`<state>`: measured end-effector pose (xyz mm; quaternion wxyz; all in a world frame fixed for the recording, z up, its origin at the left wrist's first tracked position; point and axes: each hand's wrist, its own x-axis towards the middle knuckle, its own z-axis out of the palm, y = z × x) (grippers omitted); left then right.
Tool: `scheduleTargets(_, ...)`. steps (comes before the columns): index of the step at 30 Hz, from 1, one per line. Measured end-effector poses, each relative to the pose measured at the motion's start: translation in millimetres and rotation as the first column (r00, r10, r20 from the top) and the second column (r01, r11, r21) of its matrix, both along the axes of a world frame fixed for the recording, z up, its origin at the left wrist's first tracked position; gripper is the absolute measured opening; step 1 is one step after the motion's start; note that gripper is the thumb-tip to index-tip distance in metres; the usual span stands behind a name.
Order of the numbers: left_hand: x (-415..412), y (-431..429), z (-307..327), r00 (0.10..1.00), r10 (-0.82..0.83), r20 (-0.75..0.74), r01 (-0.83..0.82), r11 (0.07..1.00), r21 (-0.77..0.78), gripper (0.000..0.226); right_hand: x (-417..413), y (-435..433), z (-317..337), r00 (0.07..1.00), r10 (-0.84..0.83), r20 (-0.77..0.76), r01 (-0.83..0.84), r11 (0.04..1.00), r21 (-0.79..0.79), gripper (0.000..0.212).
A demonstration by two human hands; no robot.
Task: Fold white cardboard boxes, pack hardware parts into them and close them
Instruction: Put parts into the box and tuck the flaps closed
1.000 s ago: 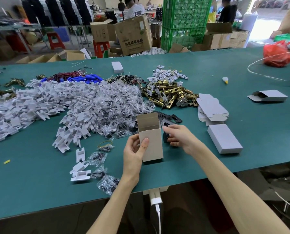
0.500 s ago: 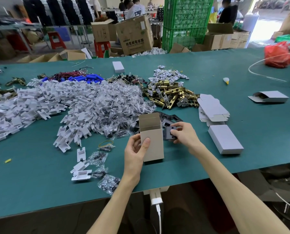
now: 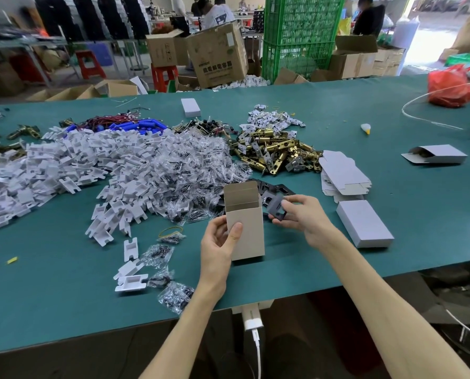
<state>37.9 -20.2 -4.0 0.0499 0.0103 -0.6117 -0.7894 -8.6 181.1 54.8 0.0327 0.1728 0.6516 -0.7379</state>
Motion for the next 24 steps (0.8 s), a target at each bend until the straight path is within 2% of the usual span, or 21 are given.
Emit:
scheduleTargets(2,-2,1,-2,1.0,0.015,0.011,-0.015,1.0,0.004,0.046,1,1,8,1.0,-0.011,-0.004,0.01,0.972,-0.236,0.015)
scheduleTargets(4,-3,1,-4,0.999,0.026,0.032,-0.026,1.0,-0.004,0.046,3,2,15,1.0,-0.013,-0.02,0.006,0.935,-0.355,0.015)
scheduleTargets(7,-3,1,-7,0.999,0.024,0.044,-0.024,1.0,-0.01,0.054,5,0,24,0.998,0.002,-0.063,-0.021,0.951,-0.309,0.029)
scheduleTargets(11,-3,2,-7,0.999,0.022,0.044,-0.022,1.0,-0.005,0.058,7,-8,39,0.986,0.01,-0.164,-0.053,0.964,-0.26,0.031)
scheduleTargets(14,-4,2,-7,0.999,0.017,0.051,-0.016,1.0,-0.009,0.051,9,-15,49,0.974,0.057,-0.219,-0.093,0.983,-0.157,0.023)
scheduleTargets(18,-3,2,-6,0.999,0.02,0.046,-0.02,1.0,-0.007,0.056,9,-30,58,0.959,0.086,-0.272,-0.072,0.996,0.06,0.015)
scheduleTargets(24,-2,2,-5,0.999,0.024,0.047,-0.023,1.0,-0.01,0.048,4,-47,65,0.904,0.207,-0.373,-0.04,0.912,0.409,0.021)
